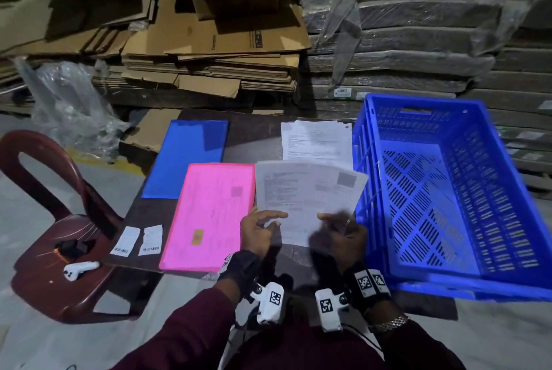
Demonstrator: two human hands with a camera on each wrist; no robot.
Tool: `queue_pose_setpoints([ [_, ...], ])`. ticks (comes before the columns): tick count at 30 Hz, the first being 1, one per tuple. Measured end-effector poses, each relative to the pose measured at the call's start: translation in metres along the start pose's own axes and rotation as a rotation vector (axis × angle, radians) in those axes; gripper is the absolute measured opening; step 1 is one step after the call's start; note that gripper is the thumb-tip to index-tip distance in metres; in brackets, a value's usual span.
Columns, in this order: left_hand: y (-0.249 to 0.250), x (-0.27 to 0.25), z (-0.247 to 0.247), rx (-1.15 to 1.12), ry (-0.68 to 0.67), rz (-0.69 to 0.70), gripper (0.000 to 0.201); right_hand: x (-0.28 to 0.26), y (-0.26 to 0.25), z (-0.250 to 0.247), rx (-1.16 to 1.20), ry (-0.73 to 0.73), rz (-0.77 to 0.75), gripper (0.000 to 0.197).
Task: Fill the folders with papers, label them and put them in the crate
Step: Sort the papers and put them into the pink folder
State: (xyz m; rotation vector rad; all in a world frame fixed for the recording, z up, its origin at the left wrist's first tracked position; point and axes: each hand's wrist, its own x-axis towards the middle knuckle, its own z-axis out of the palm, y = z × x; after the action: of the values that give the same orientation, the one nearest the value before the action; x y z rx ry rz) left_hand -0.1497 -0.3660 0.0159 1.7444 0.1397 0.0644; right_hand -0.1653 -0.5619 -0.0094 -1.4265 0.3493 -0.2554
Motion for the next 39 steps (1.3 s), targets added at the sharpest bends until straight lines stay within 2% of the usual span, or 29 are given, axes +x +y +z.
queue_pose_setpoints([
  [3,-0.007,-0.006,-0.002,0.007,-0.021,-0.026,0.041,-0.006,0.007,-0.008,-0.094,0.109,-0.015,0.04],
  [5,-0.008,-0.01,-0.002,0.034,-0.06,-0.039,0.041,-0.013,0.001,-0.009,-0.075,0.043,-0.021,0.026],
  [8,0.001,-0.011,-0.005,0.021,-0.05,-0.067,0.042,-0.014,-0.007,-0.003,-0.154,-0.027,-0.064,0.041],
  [12,0.017,-0.006,-0.017,-0.017,-0.082,-0.055,0.037,-0.016,-0.025,0.002,-0.168,-0.079,-0.122,0.036],
  [15,0.024,0.001,-0.037,0.007,-0.109,-0.056,0.033,-0.015,-0.028,0.005,-0.153,-0.126,-0.067,0.035],
  [19,0.031,0.007,-0.063,-0.044,-0.176,-0.078,0.039,-0.015,-0.023,0.014,-0.106,-0.195,-0.006,0.046],
  [24,0.024,0.005,-0.085,-0.123,-0.234,-0.155,0.047,-0.016,-0.031,0.022,-0.096,-0.324,-0.018,0.056],
  [29,0.016,0.006,-0.1,-0.105,-0.268,-0.142,0.048,-0.015,-0.021,0.035,-0.176,-0.338,-0.005,0.056],
  [34,0.006,0.018,-0.109,-0.146,-0.133,-0.207,0.041,-0.009,-0.014,0.039,-0.206,-0.26,0.015,0.052],
  [36,-0.011,0.022,-0.116,-0.008,-0.043,-0.169,0.04,-0.007,-0.015,0.037,-0.17,-0.215,0.031,0.05],
  [37,-0.017,0.023,-0.118,0.161,-0.031,-0.137,0.04,-0.005,-0.013,0.034,-0.144,-0.202,0.046,0.05],
  [39,-0.028,0.02,-0.118,0.562,-0.023,-0.166,0.042,0.0,-0.009,0.028,-0.078,-0.173,0.078,0.049],
])
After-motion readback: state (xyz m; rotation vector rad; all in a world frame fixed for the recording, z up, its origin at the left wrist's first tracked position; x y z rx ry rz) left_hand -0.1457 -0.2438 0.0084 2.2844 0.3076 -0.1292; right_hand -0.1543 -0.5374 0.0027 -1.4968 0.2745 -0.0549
